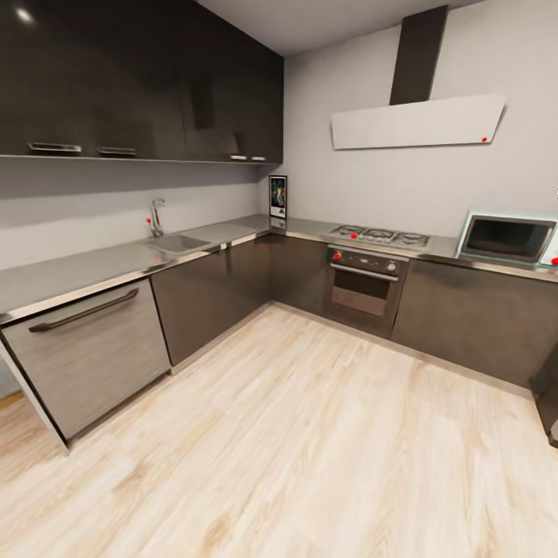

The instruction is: Pick up the poster from the kitchen countertop and hang it on one of the wall nails in the kitchen.

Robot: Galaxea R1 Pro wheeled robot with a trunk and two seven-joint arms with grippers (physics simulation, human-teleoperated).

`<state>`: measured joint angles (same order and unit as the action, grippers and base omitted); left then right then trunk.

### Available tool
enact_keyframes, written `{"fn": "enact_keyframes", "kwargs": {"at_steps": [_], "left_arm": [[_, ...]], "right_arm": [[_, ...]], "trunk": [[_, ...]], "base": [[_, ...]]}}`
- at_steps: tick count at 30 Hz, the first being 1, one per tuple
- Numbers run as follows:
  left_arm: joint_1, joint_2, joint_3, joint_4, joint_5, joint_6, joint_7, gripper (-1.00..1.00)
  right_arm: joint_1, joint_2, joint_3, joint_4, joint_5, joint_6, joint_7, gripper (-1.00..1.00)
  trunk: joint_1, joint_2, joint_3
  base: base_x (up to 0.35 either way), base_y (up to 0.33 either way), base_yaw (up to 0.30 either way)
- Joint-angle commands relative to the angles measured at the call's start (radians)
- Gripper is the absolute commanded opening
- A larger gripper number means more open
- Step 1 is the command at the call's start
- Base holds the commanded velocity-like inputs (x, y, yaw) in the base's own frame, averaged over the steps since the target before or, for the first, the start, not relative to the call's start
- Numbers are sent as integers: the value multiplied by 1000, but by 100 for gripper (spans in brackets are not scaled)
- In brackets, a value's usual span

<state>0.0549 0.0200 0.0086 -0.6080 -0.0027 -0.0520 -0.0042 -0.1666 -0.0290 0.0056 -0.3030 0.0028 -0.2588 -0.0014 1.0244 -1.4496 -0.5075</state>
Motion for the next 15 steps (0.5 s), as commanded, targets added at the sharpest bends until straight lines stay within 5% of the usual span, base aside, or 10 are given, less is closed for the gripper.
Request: {"fn": "enact_keyframes", "kwargs": {"at_steps": [1, 15], "left_arm": [[0, 0, 1, -1, 0, -2, 0, 100], [0, 0, 1, -1, 0, -2, 0, 100]], "right_arm": [[-1, 0, 1, 1, 0, -3, 0, 100], [0, 0, 1, 1, 0, -3, 0, 100]], "trunk": [[1, 0, -1], [1, 0, -1]], "base": [[335, 75, -128], [335, 75, -92]]}}
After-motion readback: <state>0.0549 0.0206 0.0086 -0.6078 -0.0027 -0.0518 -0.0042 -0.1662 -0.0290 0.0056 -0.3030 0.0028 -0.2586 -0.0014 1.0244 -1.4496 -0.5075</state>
